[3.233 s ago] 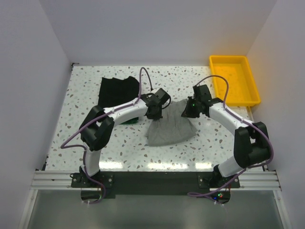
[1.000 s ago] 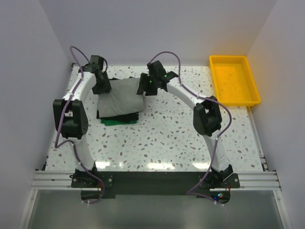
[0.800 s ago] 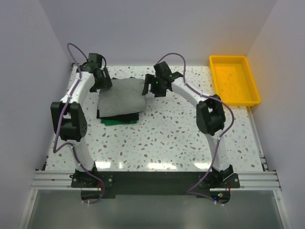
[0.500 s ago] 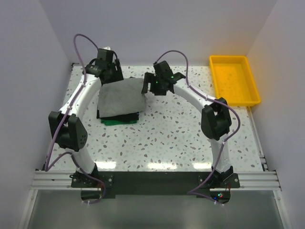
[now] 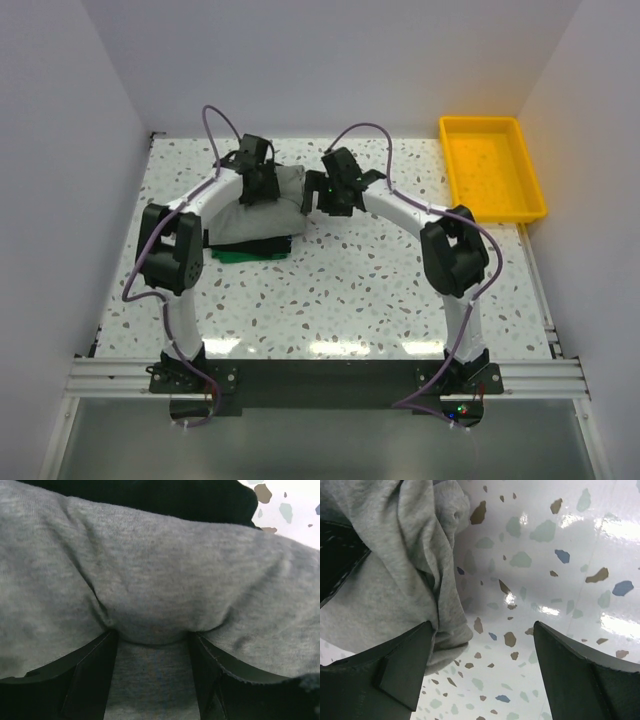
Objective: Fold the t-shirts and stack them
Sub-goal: Neatly place the folded tshirt to the corner
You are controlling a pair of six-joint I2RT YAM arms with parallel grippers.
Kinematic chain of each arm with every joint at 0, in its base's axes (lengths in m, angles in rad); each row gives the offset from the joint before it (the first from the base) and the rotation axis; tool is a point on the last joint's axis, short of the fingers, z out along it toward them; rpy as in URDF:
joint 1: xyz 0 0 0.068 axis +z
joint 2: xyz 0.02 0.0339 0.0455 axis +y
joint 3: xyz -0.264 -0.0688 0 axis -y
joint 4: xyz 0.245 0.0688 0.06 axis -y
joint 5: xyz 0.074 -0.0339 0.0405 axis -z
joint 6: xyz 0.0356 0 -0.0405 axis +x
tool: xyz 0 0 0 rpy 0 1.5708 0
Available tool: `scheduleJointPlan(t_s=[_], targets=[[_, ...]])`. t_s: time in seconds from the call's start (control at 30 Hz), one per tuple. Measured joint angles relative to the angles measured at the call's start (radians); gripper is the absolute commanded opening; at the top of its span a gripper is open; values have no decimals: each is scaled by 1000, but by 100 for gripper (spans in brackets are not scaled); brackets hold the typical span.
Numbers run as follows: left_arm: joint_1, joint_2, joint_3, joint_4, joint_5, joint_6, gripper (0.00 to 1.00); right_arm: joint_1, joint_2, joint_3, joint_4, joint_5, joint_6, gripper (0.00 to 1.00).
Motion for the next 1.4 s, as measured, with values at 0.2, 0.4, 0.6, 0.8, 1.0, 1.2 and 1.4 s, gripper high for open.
scheduleJointPlan(t_s=[0.2, 0.4, 0.6, 0.8, 1.0, 1.2, 1.4], targets=[[3, 9, -68, 94, -6, -36, 65, -1, -58, -70, 26, 3, -1, 88], [33, -33, -161, 177, -2, -70, 65, -1, -79, -120, 75, 0, -1, 88], [96, -78, -236, 209, -10, -77, 65, -1, -79, -161, 91, -4, 0, 88], [144, -82, -232, 170, -99, -66, 66, -1, -87, -190, 119, -11, 2, 88], [193, -76, -196, 80, -199, -24, 66, -1, -125, -235, 127, -14, 5, 88], [276, -76, -187, 25, -248, 3, 66, -1, -148, -261, 151, -22, 7, 88], [320, -82, -169, -35, -273, 13, 74, -1, -158, -282, 158, -37, 7, 89]])
